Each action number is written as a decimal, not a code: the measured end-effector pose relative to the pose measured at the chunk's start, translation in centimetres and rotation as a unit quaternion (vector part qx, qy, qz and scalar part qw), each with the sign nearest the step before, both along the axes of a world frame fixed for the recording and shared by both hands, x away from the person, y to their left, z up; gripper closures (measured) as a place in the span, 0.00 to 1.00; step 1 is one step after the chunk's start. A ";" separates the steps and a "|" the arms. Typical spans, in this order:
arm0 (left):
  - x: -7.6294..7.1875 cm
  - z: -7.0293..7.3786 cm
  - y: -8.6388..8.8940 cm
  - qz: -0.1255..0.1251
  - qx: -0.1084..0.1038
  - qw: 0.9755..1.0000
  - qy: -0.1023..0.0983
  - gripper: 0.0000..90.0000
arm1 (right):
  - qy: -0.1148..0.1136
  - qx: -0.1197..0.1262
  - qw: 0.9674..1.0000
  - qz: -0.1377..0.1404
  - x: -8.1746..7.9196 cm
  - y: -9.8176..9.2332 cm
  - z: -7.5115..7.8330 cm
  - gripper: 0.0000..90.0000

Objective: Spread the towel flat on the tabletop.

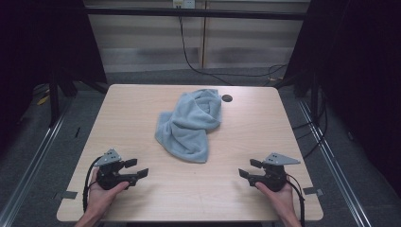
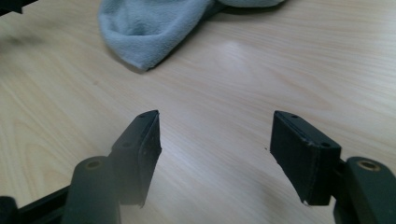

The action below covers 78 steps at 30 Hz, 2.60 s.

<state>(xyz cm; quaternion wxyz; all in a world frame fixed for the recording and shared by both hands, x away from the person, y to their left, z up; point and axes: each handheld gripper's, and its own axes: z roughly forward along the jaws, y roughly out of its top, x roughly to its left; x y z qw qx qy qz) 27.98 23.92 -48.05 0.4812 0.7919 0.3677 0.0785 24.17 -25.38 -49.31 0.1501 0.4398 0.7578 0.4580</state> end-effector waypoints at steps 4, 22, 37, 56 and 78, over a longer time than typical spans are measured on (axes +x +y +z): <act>0.5 0.1 -1.3 -0.007 -0.006 1.000 -0.004 0.38 | 0.016 0.005 1.000 0.025 0.7 1.3 0.1 0.37; 6.9 -0.1 -3.3 -0.006 -0.012 1.000 0.008 0.61 | 0.045 -0.005 0.996 0.082 9.8 7.2 0.9 0.46; 6.5 -0.9 -3.0 0.012 -0.001 1.000 0.020 0.40 | 0.054 -0.019 0.992 0.116 13.3 10.4 -1.4 0.82; 6.2 -1.0 -3.9 -0.010 -0.014 1.000 0.022 0.47 | 0.081 -0.007 0.979 0.185 6.8 10.3 -1.7 0.95; 6.3 -1.9 -8.6 -0.054 0.060 0.996 0.024 0.67 | 0.050 0.025 0.989 0.139 7.8 8.1 0.3 0.60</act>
